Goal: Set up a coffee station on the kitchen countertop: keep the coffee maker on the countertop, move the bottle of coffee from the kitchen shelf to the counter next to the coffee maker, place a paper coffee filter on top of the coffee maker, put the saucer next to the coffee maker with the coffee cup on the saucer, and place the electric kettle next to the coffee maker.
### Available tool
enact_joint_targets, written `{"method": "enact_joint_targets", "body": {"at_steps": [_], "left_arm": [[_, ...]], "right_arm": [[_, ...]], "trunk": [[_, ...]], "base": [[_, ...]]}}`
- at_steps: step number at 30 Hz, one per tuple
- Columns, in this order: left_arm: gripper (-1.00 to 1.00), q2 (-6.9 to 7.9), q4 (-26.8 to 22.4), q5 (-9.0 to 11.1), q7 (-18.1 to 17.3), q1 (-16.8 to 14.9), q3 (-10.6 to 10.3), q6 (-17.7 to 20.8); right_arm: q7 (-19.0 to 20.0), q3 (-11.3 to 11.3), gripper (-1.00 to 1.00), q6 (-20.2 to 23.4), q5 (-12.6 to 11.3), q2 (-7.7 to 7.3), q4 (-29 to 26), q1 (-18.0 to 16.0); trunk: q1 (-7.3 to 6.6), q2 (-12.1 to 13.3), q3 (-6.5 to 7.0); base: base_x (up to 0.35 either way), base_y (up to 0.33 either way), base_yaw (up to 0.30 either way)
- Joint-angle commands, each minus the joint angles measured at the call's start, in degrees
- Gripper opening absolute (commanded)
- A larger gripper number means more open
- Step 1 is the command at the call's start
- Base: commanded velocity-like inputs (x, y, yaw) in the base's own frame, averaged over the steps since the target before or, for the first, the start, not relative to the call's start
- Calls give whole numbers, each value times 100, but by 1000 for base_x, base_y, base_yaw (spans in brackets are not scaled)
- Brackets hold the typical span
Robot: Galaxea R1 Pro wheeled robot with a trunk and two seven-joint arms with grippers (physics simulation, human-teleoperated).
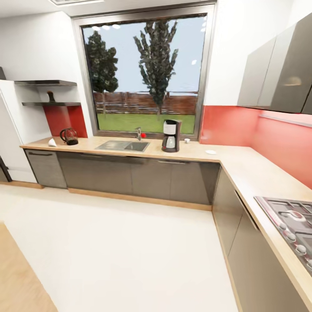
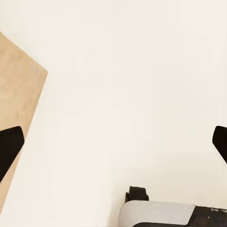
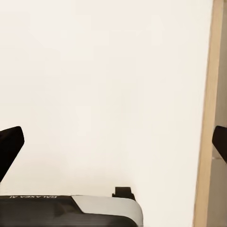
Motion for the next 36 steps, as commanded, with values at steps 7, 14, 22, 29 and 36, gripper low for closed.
{"method": "enact_joint_targets", "body": {"at_steps": [7, 14, 22, 29, 36], "left_arm": [[100, -1, 6, 34, -4, -2, 10, -18], [100, -1, 6, 34, -3, -2, 10, -18], [100, -1, 6, 34, -4, -2, 10, -18], [100, -1, 6, 34, -2, -2, 10, -18], [100, -1, 6, 34, -4, -2, 10, -18]], "right_arm": [[-2, -15, 100, -18, -3, 1, 185, -1], [-2, -17, 100, -18, -5, 1, 211, -1], [-2, -17, 100, -18, -5, 1, 211, -1], [-2, -17, 100, -18, -5, 1, 211, -1], [-2, -17, 100, -18, -5, 1, 211, -1]], "trunk": [[5, -3, -2], [5, -3, -2], [5, -3, -2], [5, -3, -2], [5, -3, -2]], "base": [[334, 0, 0], [334, 0, 0], [334, 0, 0], [334, 0, 0], [334, 0, 0]]}}
